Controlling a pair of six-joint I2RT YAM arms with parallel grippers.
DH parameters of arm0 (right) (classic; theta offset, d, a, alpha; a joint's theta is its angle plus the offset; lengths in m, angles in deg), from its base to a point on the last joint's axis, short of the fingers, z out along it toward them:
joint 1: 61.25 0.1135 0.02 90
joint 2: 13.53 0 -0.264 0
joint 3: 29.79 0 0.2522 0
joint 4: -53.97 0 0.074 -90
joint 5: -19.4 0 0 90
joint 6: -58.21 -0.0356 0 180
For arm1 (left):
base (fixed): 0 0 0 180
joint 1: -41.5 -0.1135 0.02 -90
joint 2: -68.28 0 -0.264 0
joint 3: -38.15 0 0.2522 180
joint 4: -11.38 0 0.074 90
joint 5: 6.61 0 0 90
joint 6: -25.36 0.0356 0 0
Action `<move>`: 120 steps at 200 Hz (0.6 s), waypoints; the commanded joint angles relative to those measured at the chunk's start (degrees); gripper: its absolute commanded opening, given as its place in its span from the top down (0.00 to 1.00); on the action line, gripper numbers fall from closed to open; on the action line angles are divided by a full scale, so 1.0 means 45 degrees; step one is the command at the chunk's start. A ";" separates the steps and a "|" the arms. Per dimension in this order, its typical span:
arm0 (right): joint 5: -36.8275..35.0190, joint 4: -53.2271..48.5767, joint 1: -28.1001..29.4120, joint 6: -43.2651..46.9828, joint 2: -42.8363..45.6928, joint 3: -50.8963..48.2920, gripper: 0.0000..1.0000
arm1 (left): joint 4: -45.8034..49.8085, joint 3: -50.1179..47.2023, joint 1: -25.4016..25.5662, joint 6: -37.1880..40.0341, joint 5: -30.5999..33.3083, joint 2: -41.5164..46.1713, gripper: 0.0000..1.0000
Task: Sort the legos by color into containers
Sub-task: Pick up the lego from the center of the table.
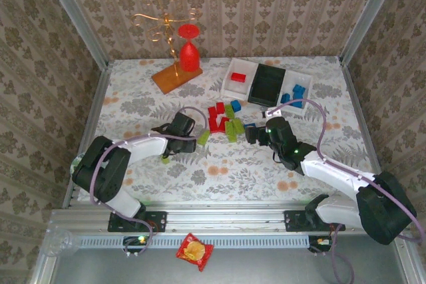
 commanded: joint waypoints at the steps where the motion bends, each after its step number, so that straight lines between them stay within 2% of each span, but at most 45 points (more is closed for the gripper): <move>1: -0.0349 0.0049 0.0044 -0.0094 0.0252 0.0096 0.00 | -0.0857 0.0279 0.0112 0.0472 0.0296 -0.0283 0.49; 25: -0.0442 0.0196 0.0036 -0.0087 0.0126 0.0101 0.00 | -0.0958 0.0331 0.0306 0.0940 0.0798 -0.0445 0.51; 71: -0.0907 -0.0659 -0.0077 0.0007 -0.0015 0.0797 0.00 | -0.1366 0.0201 0.0521 0.1414 0.1055 -0.0434 0.62; 120: -0.0859 -0.1681 -0.0556 -0.0482 -0.0248 0.1325 0.00 | -0.1848 0.0197 0.0629 0.1584 0.0979 -0.0123 0.65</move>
